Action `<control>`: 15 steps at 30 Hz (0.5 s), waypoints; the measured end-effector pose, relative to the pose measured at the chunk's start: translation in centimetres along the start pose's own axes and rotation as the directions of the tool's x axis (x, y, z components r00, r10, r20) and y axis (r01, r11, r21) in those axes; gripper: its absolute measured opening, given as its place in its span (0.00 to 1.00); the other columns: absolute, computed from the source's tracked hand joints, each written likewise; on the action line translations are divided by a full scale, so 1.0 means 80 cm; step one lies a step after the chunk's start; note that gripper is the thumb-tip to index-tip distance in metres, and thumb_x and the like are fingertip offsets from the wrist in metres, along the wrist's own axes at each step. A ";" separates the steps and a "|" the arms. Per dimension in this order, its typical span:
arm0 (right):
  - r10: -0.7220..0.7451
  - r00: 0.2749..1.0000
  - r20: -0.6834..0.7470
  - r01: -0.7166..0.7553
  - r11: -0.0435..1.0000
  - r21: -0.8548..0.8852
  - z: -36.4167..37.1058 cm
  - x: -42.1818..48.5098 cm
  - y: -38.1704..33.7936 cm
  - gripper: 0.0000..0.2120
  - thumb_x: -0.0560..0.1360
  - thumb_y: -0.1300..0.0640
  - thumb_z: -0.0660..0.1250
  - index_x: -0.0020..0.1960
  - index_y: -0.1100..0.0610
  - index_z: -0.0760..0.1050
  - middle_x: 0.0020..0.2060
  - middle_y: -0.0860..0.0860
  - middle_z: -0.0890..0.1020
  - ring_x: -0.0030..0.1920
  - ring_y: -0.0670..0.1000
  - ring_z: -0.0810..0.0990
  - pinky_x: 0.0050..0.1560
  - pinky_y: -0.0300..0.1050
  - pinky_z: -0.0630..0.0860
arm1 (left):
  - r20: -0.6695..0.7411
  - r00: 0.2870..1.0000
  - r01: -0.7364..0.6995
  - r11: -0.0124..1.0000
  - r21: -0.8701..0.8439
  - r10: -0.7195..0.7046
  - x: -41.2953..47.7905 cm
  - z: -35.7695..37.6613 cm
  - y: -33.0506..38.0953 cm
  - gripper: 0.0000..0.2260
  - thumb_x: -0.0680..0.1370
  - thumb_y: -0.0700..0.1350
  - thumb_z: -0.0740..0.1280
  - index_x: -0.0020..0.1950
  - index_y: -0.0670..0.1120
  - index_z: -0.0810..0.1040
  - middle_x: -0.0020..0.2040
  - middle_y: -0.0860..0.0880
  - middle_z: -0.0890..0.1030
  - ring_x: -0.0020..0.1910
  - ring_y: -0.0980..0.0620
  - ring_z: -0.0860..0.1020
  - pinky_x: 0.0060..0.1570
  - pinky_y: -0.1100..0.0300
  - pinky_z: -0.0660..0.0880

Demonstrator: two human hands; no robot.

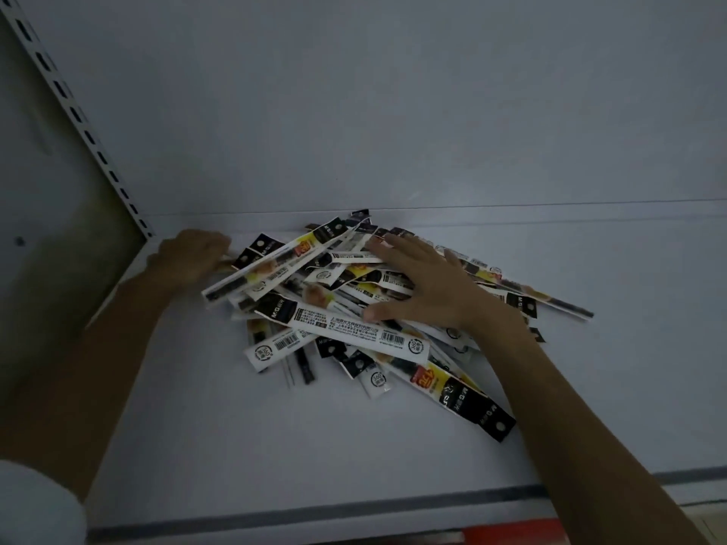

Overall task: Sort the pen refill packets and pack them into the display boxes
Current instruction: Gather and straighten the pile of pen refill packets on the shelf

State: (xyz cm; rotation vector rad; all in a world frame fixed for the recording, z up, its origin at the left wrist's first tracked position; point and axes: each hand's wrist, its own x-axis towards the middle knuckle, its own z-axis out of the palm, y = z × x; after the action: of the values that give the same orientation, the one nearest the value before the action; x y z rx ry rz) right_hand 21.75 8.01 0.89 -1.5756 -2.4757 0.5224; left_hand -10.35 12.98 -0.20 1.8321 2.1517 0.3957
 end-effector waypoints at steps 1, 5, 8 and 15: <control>0.008 1.000 0.016 -0.007 0.999 -0.037 0.001 0.003 0.001 0.43 0.64 0.28 0.61 0.73 0.38 0.47 0.75 0.42 0.48 0.75 0.49 0.45 0.70 0.68 0.44 | -0.001 0.999 0.042 0.999 0.013 -0.042 0.005 0.011 -0.016 0.23 0.77 0.56 0.52 0.60 0.44 0.76 0.60 0.38 0.75 0.59 0.36 0.72 0.60 0.39 0.68; -0.002 1.000 0.022 0.003 1.000 -0.023 0.001 0.008 0.007 0.41 0.65 0.29 0.61 0.73 0.37 0.50 0.75 0.44 0.55 0.74 0.52 0.52 0.69 0.66 0.55 | -0.057 0.995 0.067 0.987 -0.147 -0.076 -0.012 0.006 0.018 0.23 0.81 0.56 0.48 0.56 0.45 0.78 0.52 0.46 0.78 0.49 0.45 0.74 0.54 0.55 0.67; -0.029 0.999 0.036 0.031 0.998 -0.048 0.004 0.012 0.003 0.40 0.64 0.28 0.60 0.72 0.36 0.50 0.75 0.44 0.54 0.74 0.52 0.52 0.69 0.66 0.55 | 0.106 0.994 0.001 0.949 -0.314 0.034 -0.026 0.004 0.062 0.27 0.81 0.60 0.42 0.62 0.51 0.77 0.65 0.45 0.73 0.60 0.46 0.72 0.60 0.54 0.62; 0.244 0.912 -0.330 -0.214 0.969 0.125 -0.032 -0.025 0.045 0.35 0.69 0.26 0.50 0.72 0.41 0.56 0.73 0.50 0.62 0.72 0.55 0.58 0.70 0.64 0.54 | -0.037 0.977 -0.207 0.906 -0.370 0.209 -0.057 -0.016 0.075 0.33 0.71 0.69 0.56 0.71 0.52 0.65 0.73 0.49 0.65 0.70 0.48 0.64 0.66 0.51 0.59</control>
State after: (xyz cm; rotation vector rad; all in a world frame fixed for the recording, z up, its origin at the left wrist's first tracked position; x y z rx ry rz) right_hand 26.49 8.09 2.04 -1.7624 -2.0011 0.3415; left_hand -4.69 9.36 3.51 1.8343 1.7301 0.7888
